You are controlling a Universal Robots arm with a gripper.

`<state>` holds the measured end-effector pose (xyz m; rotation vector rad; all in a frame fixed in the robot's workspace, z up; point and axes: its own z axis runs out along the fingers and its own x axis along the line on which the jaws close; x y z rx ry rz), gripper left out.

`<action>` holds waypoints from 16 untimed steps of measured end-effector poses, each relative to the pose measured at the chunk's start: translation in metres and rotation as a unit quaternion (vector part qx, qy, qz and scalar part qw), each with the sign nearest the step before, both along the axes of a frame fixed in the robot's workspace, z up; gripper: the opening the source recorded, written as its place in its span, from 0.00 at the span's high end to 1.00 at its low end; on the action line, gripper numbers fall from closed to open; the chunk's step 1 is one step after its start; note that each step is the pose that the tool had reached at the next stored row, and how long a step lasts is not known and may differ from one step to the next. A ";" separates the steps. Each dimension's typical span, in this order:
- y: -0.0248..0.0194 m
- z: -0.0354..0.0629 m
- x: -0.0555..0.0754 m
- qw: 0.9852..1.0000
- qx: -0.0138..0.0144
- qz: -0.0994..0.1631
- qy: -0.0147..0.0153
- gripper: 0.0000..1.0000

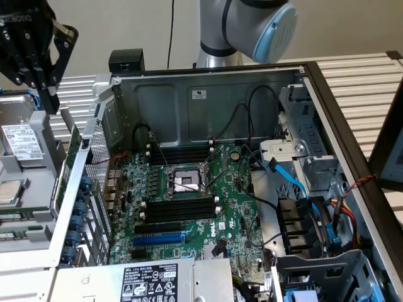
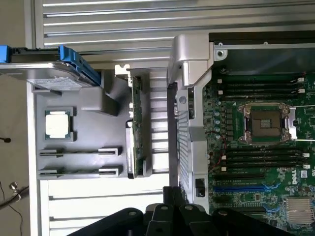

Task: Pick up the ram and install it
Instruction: 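Reach for the ram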

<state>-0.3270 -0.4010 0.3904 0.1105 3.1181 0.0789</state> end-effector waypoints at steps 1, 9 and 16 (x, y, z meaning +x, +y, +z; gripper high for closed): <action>-0.0001 -0.0001 -0.005 1.000 0.000 0.000 0.000 0.89; -0.0003 -0.0002 -0.041 1.000 0.005 0.000 0.000 0.89; -0.0004 -0.0006 -0.072 1.000 0.008 0.001 0.000 0.89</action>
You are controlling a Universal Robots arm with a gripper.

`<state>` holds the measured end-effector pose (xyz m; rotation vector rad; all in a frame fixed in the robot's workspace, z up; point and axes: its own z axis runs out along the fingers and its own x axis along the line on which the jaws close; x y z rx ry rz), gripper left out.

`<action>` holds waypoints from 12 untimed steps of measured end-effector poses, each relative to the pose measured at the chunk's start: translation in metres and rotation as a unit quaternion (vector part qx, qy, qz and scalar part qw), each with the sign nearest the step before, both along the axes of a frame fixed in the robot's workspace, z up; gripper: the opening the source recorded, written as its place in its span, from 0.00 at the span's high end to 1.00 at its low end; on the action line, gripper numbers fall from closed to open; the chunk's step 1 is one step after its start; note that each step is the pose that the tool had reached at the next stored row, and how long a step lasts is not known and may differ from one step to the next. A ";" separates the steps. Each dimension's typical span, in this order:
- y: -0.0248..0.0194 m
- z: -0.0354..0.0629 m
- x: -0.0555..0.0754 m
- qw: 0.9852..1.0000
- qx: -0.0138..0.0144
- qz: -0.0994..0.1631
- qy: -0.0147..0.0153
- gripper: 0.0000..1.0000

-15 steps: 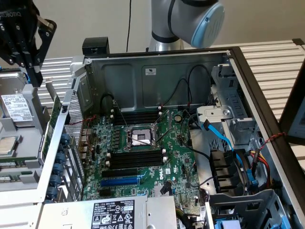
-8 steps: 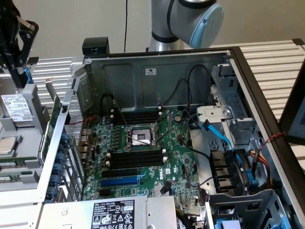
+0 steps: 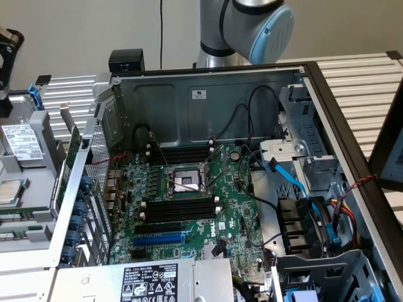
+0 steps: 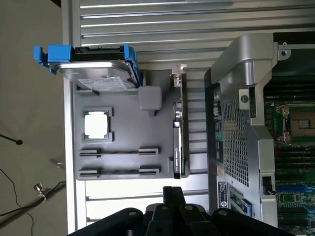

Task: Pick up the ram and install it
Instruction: 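Reach for the ram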

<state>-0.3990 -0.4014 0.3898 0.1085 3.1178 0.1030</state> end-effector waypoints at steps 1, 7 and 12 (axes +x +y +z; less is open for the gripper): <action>0.0000 -0.0001 -0.005 1.000 0.000 0.000 0.000 0.89; 0.0000 -0.0011 -0.032 1.000 0.000 0.000 0.000 0.89; 0.0000 -0.0015 -0.049 1.000 0.000 0.000 0.000 0.89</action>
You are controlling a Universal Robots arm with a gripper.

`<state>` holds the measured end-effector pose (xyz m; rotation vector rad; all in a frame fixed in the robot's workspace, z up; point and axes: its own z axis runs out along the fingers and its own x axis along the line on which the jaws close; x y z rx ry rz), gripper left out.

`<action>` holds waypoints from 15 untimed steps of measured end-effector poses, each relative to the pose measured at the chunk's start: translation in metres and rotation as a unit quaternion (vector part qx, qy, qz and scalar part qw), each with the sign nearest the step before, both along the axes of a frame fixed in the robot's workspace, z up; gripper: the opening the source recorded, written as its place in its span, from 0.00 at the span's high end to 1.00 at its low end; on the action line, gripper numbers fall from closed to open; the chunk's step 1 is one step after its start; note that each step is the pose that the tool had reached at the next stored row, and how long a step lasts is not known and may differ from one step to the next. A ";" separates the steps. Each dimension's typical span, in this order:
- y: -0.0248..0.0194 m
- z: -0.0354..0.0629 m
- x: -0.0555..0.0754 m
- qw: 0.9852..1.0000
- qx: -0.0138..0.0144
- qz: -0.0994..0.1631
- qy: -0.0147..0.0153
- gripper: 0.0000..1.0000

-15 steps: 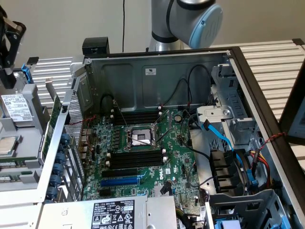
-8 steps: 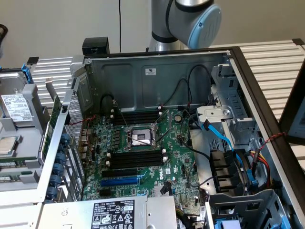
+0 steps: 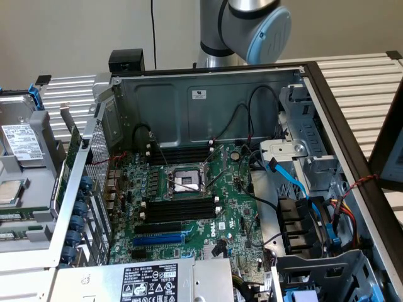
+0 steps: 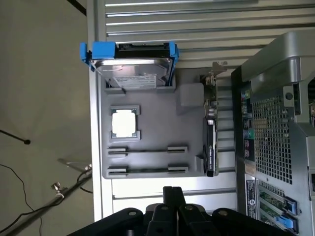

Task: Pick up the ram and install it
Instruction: 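Reach for the ram, then pick up the ram and move it above insertion slot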

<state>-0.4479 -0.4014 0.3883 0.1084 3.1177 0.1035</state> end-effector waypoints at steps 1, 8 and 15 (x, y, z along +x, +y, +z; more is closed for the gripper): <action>0.0000 0.0000 -0.002 1.000 0.000 0.000 0.000 0.89; 0.0000 0.0000 -0.004 1.000 0.000 0.000 0.000 0.89; 0.0001 -0.0004 -0.004 1.000 0.000 0.028 0.000 0.89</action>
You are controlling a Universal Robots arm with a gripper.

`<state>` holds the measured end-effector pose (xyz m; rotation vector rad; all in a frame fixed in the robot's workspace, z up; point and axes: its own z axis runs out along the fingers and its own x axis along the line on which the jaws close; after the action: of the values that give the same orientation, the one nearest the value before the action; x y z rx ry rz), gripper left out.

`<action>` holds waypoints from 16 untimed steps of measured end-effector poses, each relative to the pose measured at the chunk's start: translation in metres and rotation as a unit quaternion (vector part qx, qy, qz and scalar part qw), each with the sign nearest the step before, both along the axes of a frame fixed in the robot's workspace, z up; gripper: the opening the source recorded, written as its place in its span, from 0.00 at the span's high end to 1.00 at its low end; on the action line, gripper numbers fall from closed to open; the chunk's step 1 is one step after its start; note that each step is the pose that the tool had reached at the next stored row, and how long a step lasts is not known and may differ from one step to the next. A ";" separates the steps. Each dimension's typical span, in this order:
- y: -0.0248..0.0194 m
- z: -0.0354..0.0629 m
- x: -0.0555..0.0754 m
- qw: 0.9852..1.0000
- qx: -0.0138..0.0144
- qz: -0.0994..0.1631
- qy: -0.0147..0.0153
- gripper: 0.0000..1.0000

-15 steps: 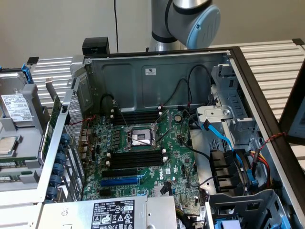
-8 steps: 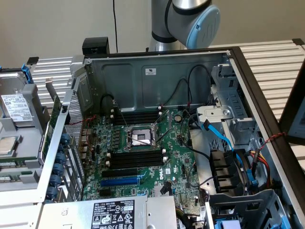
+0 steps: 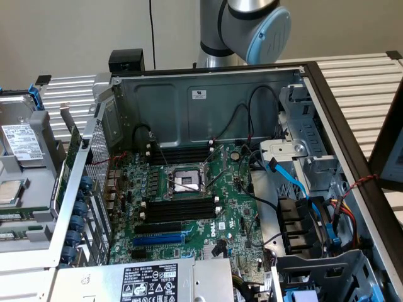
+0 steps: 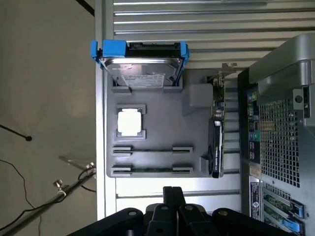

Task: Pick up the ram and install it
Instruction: 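Pick up the ram and move it above insertion slot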

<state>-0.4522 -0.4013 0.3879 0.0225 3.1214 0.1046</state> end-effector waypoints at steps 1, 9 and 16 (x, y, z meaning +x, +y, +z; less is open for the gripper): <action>0.0000 -0.0002 0.000 1.000 0.000 0.010 0.000 0.89; 0.0000 -0.0012 0.000 0.997 0.000 0.082 0.000 0.89; 0.0000 -0.0023 0.000 0.989 0.000 0.146 0.000 0.89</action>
<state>-0.4521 -0.4013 0.3855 -0.4336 3.1012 0.1080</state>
